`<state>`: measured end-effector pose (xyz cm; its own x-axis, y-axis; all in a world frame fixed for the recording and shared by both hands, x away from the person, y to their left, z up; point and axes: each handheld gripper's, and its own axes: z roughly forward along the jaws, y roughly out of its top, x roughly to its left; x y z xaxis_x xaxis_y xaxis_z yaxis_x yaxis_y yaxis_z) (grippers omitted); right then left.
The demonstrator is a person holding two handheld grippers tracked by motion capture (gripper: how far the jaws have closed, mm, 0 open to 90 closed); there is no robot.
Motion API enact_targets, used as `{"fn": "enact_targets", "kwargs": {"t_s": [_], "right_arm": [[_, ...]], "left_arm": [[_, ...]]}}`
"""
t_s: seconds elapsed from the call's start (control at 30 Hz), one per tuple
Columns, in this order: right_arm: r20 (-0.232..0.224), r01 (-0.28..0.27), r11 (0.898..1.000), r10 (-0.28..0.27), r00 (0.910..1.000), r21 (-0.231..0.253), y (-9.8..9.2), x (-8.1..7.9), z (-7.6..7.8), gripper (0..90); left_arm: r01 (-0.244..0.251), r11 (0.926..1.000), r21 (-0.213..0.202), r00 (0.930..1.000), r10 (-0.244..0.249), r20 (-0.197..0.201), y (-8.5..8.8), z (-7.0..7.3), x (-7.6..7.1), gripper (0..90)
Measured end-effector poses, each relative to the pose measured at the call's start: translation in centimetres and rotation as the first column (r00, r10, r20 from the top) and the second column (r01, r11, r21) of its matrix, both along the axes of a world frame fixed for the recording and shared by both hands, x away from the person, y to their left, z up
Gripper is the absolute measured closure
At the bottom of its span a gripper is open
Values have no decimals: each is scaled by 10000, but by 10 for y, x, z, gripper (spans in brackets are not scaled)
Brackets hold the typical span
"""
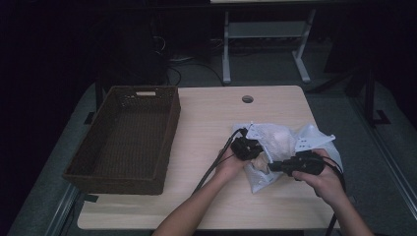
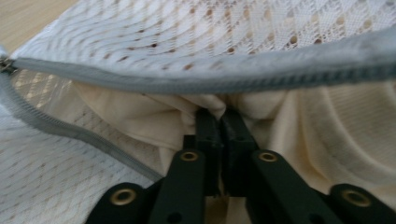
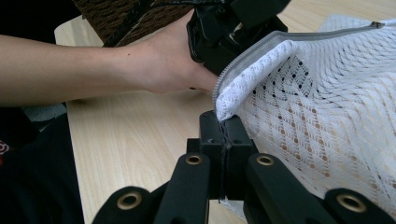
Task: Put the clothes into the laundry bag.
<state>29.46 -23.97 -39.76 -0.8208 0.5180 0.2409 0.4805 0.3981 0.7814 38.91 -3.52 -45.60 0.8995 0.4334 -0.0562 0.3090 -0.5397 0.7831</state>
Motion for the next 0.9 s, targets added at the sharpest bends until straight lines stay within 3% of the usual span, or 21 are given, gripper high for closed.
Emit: {"fn": "enact_targets", "kwargs": {"t_s": [0.17,0.2,0.3,0.33,0.43,0.53,0.7,0.73,0.8,0.9], "right_arm": [[10,101,9999,-101,9999,17,-3,1,0,891],[0,130,9999,-130,9999,19,-4,1,0,891],[5,145,9999,-145,9999,21,-4,1,0,891],[-5,161,9999,-161,9999,12,-3,2,0,891],[-26,176,9998,-176,9998,-2,-2,2,0,891],[-17,193,9998,-193,9998,-34,-2,2,0,890],[-6,220,9998,-220,9998,-4,-4,2,0,891],[-30,230,9997,-230,9997,-5,-4,2,0,891],[-25,226,9997,-226,9997,-3,-4,2,0,890],[-17,212,9998,-212,9998,11,-4,2,0,891]], "left_arm": [[-69,9995,-317,9999,65,-140,19,13,-3,669],[-41,9989,-476,9999,34,-158,33,21,-7,643],[54,9984,-568,9996,-70,-270,44,26,-11,553],[333,9982,-505,9989,-350,-327,54,28,-15,531],[672,9975,-232,9969,-681,-404,59,27,-19,495],[632,9979,104,9978,-630,-223,57,24,-18,505],[83,9998,172,9998,-86,185,56,25,-4,533],[-140,9997,220,9995,134,292,54,30,8,532],[-273,9990,344,9990,260,371,52,32,15,518],[-555,9956,749,9972,515,544,46,37,41,479]]}}
